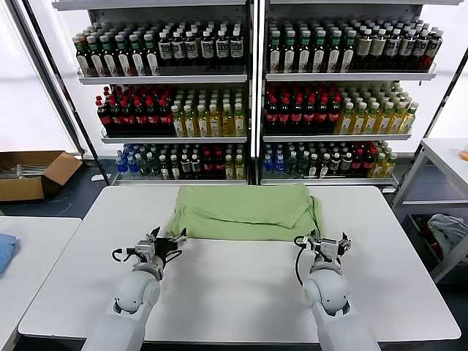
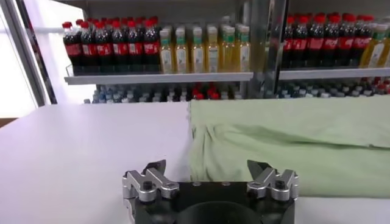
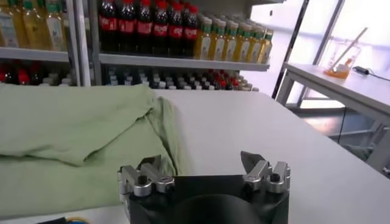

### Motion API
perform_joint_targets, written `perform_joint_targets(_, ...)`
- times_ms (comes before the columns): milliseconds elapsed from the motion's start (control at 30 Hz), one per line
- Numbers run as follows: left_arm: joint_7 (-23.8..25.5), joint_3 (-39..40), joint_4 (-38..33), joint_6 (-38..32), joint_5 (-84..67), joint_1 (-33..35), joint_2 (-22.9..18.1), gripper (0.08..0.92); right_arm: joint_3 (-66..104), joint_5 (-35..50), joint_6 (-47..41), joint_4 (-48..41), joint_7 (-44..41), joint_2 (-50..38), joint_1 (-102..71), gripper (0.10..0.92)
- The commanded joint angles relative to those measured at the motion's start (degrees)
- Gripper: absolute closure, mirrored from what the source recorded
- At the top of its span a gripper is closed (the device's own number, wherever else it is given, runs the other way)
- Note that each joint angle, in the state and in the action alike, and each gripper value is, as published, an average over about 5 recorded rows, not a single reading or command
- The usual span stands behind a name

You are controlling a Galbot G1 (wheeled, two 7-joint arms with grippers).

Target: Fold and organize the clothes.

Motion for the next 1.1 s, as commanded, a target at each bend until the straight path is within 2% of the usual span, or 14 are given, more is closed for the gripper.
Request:
perform_joint_targets(33, 0.01, -0.03, 1.71, 0.19, 0.14, -0.29, 0.06, 0.271, 0.13, 0.16, -0.76, -1.73, -0.1, 0.26, 0.19, 0.298)
perform_joint_targets(467, 0.21, -0.47, 3.09, 0.95, 0.75, 0.43, -0.36, 0.648, -0.35, 0.16, 0.32, -2.52, -1.67, 2.34, -1.36, 0.668)
perform_joint_targets(733, 0.6, -0.4, 0.22, 0.28, 2.39, 1.79, 0.49, 0.874, -0.58, 0.17, -0.02, 1.22, -1.88, 1.81, -3.9, 0.892)
perform_joint_targets(833, 0.97, -0.47, -2.98, -0.38, 3.52, 3.09, 1.24, 0.913, -0.64, 0.14, -0.19, 3.96, -1.66, 1.41, -5.17, 0.906)
perform_joint_targets(1100, 0.49, -0.87, -16.24, -1.41, 5.58, 11.61, 4.31, 0.916, -0.05, 0.28, -0.84, 16.4, -0.13, 1.19, -12.17, 0.906)
